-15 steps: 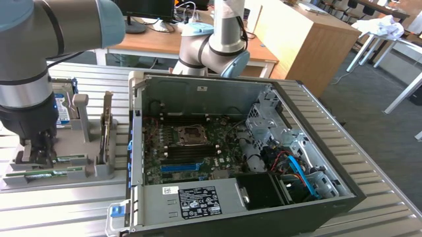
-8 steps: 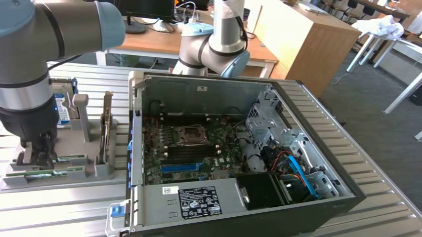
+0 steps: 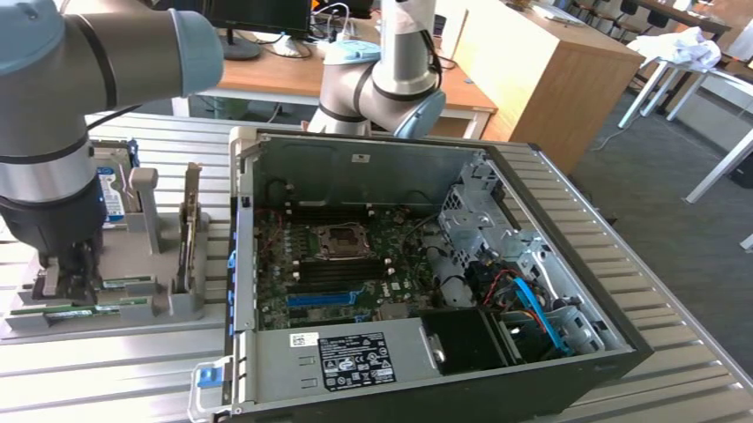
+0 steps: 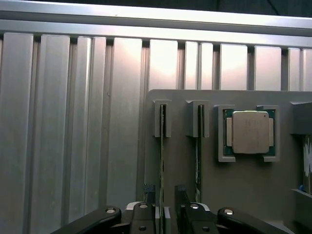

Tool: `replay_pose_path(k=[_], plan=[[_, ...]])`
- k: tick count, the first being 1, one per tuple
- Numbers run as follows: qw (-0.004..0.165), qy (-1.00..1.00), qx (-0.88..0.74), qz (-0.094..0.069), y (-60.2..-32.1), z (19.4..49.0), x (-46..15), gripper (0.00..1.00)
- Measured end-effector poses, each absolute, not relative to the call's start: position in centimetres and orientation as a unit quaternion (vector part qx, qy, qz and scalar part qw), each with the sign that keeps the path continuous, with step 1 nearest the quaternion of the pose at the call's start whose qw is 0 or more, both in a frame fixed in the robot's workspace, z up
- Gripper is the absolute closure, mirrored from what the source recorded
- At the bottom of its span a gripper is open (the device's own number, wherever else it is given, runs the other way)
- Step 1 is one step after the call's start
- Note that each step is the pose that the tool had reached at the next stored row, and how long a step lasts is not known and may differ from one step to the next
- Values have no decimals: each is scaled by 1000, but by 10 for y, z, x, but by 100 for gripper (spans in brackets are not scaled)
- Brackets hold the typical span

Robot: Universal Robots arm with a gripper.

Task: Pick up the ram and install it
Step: 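Pick up the ram and move it above insertion slot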

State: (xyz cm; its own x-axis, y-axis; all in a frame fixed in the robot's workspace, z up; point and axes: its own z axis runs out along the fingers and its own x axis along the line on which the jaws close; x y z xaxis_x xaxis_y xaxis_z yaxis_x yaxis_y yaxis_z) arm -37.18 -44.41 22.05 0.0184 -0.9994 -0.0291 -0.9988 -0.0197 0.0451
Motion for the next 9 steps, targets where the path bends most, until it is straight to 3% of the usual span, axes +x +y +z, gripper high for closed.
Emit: replay_pose_path(k=[9], plan=[[6,-700,714,-26,-444,213,-372,70]])
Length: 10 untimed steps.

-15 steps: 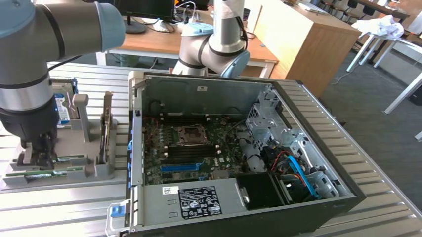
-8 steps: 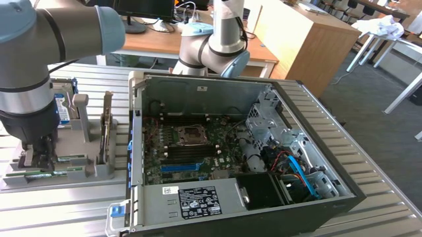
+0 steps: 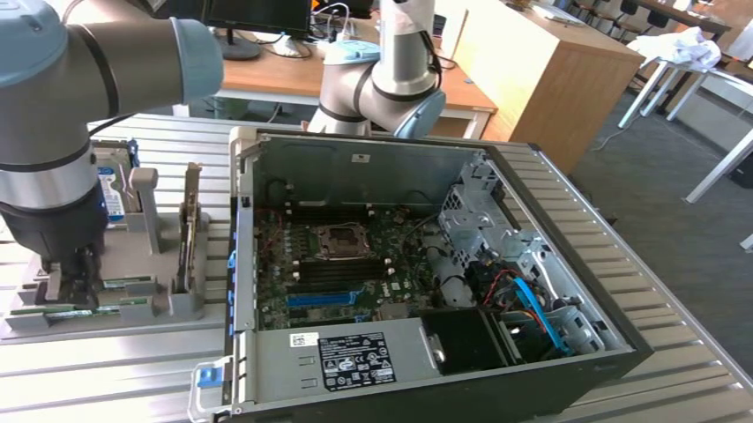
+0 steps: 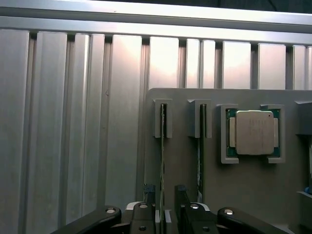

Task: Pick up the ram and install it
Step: 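Pick up the ram and move it above insertion slot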

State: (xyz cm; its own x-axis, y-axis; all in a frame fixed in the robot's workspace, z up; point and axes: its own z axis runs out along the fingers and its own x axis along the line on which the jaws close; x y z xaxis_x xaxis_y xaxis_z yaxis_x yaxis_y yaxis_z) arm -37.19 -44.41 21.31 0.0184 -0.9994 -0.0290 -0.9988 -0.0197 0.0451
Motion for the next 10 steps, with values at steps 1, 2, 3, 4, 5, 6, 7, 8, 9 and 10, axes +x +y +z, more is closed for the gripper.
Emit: replay_pose_path(k=[1,2,3,4,5,6,7,8,9,10], plan=[[6,-700,714,-26,-444,212,-372,70],[6,-700,714,-26,-444,211,-372,70],[6,-700,714,-26,-444,211,-372,70],[6,-700,714,-26,-444,210,-372,70],[6,-700,714,-26,-444,209,-372,70],[6,-700,714,-26,-444,208,-372,70],[6,-700,714,-26,-444,208,-372,70],[6,-700,714,-26,-444,207,-372,70],[6,-700,714,-26,-444,206,-372,70],[6,-700,714,-26,-444,205,-372,70]])
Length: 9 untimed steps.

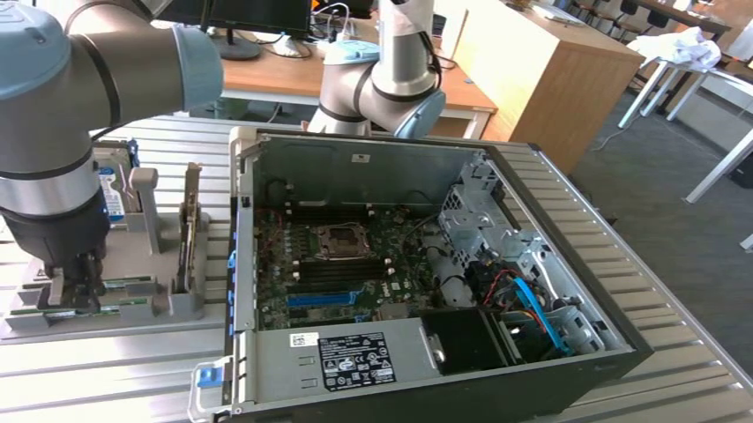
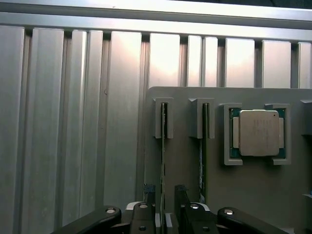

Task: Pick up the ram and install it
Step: 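Pick up the ram and move it above insertion slot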

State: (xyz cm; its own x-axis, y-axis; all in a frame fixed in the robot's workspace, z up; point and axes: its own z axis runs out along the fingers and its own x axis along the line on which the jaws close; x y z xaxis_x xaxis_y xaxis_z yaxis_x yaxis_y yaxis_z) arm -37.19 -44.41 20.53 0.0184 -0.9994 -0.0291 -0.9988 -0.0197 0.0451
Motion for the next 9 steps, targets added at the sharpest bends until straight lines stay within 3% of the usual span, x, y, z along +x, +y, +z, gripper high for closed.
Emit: replay_pose_path(k=[9], plan=[[6,-700,714,-26,-444,203,-372,70]])
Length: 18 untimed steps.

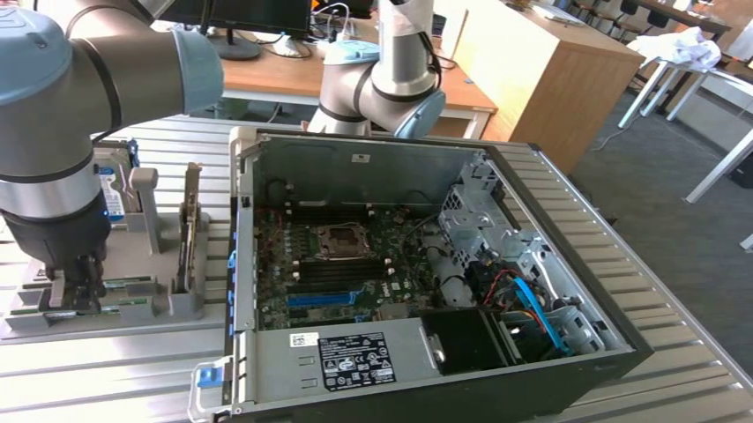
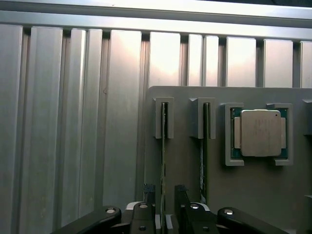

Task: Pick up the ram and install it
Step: 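Pick up the ram and move it above insertion slot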

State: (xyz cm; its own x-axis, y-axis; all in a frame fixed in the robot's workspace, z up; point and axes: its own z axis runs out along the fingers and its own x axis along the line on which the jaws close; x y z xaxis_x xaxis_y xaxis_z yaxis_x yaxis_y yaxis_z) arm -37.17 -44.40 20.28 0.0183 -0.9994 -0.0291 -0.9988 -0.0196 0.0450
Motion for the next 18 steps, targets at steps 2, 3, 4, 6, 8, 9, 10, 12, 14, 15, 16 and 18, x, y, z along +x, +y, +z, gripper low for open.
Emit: replay_pose_path(k=[2,3,4,6,8,9,10,12,14,15,16,18], plan=[[6,-700,714,-26,-444,203,-371,70],[6,-700,714,-26,-444,203,-370,70],[6,-700,714,-26,-444,203,-369,70],[6,-700,714,-26,-444,203,-368,70],[6,-700,714,-26,-444,203,-366,70],[6,-700,714,-26,-444,203,-365,70],[6,-700,714,-26,-444,203,-365,70],[6,-700,714,-26,-444,203,-363,70],[6,-700,714,-26,-444,202,-361,70],[6,-700,714,-26,-444,203,-360,70],[6,-700,714,-26,-444,202,-360,70],[6,-700,713,-26,-444,203,-360,70]])
